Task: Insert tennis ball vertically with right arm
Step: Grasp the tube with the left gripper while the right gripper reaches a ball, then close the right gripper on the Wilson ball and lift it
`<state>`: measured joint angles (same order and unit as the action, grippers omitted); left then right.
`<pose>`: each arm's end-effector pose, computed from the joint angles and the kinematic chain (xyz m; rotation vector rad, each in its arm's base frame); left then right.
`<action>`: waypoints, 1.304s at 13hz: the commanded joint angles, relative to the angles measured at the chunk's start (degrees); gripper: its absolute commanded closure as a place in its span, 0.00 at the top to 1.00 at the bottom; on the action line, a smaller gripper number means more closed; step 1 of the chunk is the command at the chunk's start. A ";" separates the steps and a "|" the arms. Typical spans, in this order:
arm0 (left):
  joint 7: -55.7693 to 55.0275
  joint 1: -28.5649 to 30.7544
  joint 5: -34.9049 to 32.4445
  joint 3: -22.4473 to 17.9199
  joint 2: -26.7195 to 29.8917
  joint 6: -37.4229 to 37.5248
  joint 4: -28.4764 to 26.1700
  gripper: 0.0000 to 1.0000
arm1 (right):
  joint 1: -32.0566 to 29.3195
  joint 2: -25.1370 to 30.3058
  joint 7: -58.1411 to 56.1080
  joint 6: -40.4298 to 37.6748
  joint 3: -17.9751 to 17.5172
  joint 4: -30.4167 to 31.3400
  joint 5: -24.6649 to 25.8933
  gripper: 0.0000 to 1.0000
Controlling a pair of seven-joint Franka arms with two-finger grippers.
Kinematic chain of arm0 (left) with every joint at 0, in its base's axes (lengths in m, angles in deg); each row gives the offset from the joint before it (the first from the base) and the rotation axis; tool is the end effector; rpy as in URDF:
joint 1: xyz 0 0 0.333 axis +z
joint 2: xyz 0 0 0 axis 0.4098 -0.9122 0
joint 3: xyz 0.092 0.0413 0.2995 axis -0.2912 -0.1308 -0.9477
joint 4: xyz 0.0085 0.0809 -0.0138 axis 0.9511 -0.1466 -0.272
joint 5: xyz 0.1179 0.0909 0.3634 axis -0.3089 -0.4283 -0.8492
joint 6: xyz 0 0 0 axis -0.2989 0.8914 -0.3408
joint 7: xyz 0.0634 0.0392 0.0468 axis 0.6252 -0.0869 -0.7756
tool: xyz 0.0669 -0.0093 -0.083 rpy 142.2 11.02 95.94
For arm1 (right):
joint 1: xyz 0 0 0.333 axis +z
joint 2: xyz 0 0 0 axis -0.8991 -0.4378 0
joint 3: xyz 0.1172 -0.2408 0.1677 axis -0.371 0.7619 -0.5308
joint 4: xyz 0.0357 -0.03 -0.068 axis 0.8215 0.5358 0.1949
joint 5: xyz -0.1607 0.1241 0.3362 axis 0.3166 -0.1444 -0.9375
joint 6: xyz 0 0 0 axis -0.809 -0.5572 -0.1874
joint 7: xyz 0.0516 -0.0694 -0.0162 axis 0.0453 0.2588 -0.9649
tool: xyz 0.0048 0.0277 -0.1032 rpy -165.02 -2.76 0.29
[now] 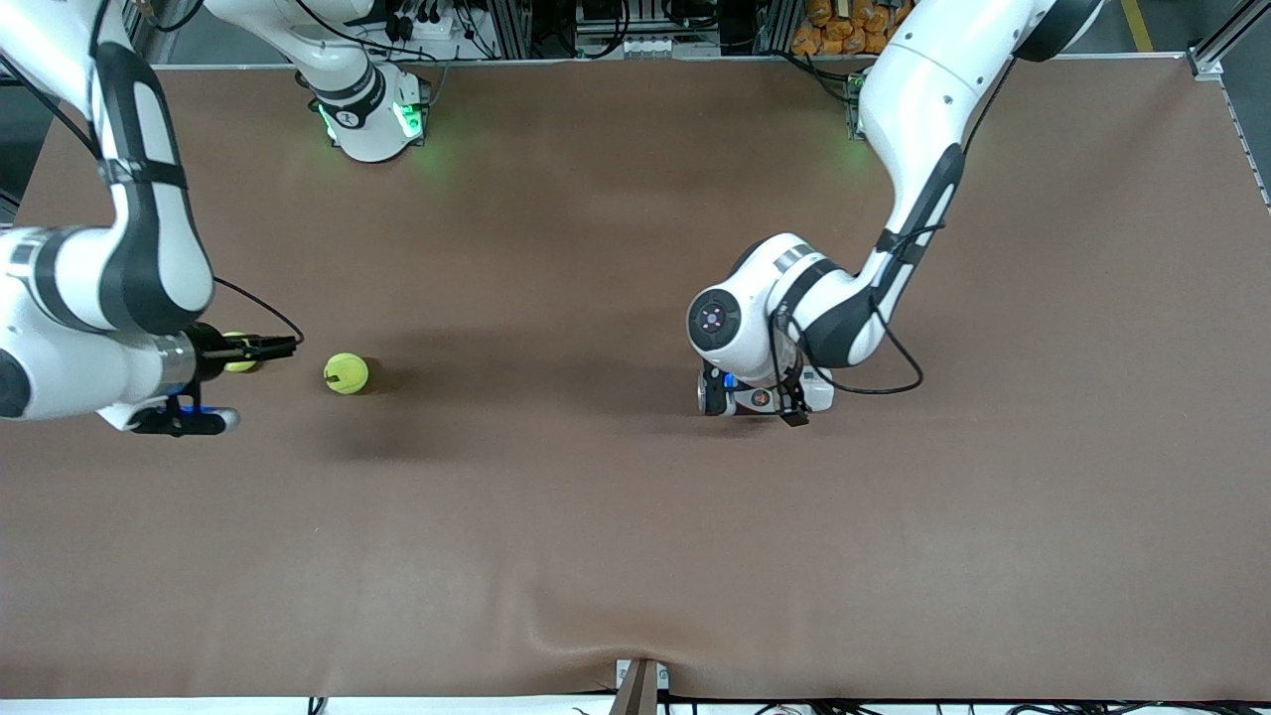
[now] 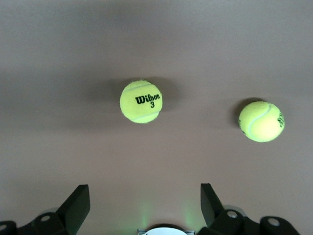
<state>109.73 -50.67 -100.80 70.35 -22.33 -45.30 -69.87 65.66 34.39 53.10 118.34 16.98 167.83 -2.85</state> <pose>0.5557 -0.3668 0.2185 -2.0285 1.8733 0.5260 0.6115 -0.0101 0.3539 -2.9946 0.0309 0.7112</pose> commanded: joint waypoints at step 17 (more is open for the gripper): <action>-3.57 0.02 -3.54 -0.31 -3.96 -0.61 0.30 1.00 | 3.65 -5.28 2.59 23.48 -0.08 14.61 -0.85 1.00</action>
<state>106.89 -50.89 -103.20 70.06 -25.74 -45.58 -70.06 69.26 29.58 54.97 140.77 16.93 182.08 -2.92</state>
